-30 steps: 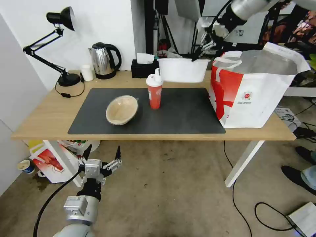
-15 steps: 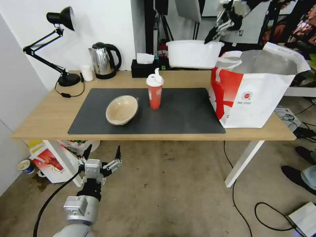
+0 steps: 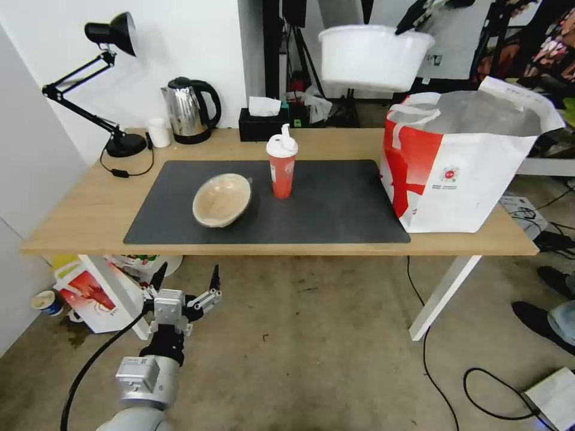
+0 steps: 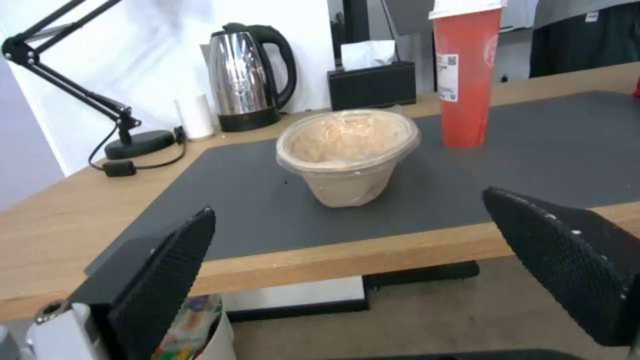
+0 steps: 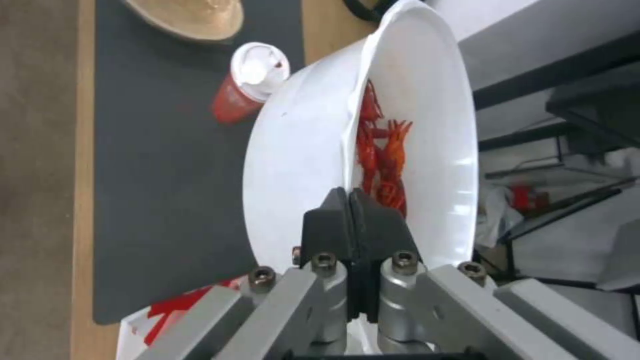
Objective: Pick up the trash from the table and place it into the takeout bag.
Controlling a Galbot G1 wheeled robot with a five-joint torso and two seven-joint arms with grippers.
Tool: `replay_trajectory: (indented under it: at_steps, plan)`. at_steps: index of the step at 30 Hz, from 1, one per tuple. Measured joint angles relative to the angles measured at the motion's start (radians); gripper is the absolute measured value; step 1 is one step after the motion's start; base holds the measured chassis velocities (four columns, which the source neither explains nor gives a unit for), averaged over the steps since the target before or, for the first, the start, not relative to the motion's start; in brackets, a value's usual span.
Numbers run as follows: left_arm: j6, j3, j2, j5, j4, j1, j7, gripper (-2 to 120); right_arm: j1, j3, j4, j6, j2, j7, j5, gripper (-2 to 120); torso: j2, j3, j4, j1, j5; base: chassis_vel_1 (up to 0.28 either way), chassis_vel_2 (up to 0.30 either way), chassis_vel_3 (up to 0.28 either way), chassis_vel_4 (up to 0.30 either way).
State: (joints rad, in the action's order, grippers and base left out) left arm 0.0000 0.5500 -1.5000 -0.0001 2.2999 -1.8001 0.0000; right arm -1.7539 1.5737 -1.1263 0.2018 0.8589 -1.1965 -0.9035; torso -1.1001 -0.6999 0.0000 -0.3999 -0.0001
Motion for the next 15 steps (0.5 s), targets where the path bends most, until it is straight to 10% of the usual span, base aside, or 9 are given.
replay_trajectory:
  at_steps: [15]
  plan:
    - [0.0,0.0,0.0,0.0,0.0,0.0,0.0,100,-0.025,0.0,-0.011,-0.031,-0.143,0.025,0.068,0,0.0,0.0,-0.0001,0.0,0.0003,0.0,0.0,0.0,0.0]
